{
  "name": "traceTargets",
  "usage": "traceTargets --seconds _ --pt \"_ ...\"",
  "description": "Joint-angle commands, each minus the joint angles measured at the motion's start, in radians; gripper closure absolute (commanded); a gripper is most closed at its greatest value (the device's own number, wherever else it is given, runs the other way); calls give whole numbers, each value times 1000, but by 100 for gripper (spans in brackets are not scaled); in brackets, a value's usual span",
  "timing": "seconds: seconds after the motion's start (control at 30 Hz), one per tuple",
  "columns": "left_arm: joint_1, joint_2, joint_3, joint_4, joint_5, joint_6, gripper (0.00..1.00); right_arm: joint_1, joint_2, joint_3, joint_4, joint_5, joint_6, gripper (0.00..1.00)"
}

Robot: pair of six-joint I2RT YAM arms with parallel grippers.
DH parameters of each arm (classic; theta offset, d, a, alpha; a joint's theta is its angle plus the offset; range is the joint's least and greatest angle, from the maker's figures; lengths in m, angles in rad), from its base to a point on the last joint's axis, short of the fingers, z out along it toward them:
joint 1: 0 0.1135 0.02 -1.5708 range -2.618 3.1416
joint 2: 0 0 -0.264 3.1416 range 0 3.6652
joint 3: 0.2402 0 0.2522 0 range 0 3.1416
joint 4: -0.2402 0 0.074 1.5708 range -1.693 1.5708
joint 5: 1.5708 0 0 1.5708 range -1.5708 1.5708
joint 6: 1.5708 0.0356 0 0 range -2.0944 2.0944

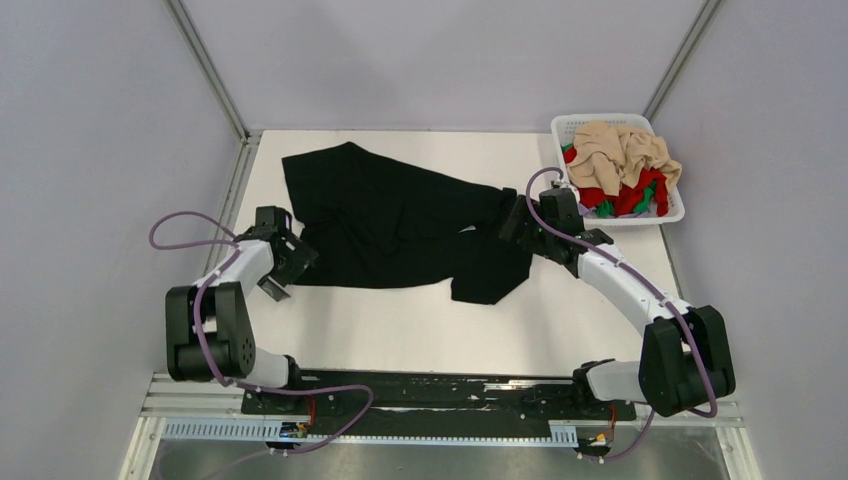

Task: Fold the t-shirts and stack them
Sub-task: Flatten out the tshirt

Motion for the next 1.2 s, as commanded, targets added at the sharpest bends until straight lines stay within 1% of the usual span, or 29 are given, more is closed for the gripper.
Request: traceTargets --seconds 0.0,0.07,0.17,0.27,0.33,0.43,0.47,0.63,0.7,0.73,0.77,0.8,0.83,0.87,0.9,0.97,1.1,1.17 --pt "7 109 57 76 65 -31 4 0 -21 4 8 29 -1 0" --pt "6 145 62 95 94 -37 8 1 -18 5 0 36 0 0" --pt "6 171 59 105 102 -54 13 1 -17 3 -10 45 10 0" --pt "6 178 53 105 95 -59 24 0 -18 -2 -12 56 16 0" --pt "6 171 49 99 89 -60 27 0 -15 -1 -15 64 16 0" --pt "7 147 40 85 92 -66 29 2 -2 7 -24 72 16 0" --pt "7 141 32 82 91 -69 33 1 5 13 -25 72 16 0" --pt "6 104 1 78 69 -85 43 2 34 35 -38 70 16 0" --pt "6 104 1 77 64 -86 52 1 41 38 -39 68 17 0" --pt "7 107 2 77 63 -86 55 1 44 39 -40 67 16 0" --pt "6 113 6 76 63 -86 62 0 45 39 -42 66 16 0" --pt "6 121 9 74 65 -86 65 1 45 38 -45 67 16 0" --pt "6 124 14 71 68 -85 71 1 44 38 -49 69 18 0" --pt "6 129 17 68 69 -85 75 2 41 36 -53 71 19 0" --pt "6 131 20 65 70 -84 86 2 37 35 -59 72 22 0" --pt "6 130 24 56 69 -82 100 1 23 31 -80 79 31 0" --pt "6 96 21 45 68 -70 100 1 -11 16 -149 95 60 0" --pt "6 63 11 37 61 -63 100 1 -23 5 -194 94 78 2"
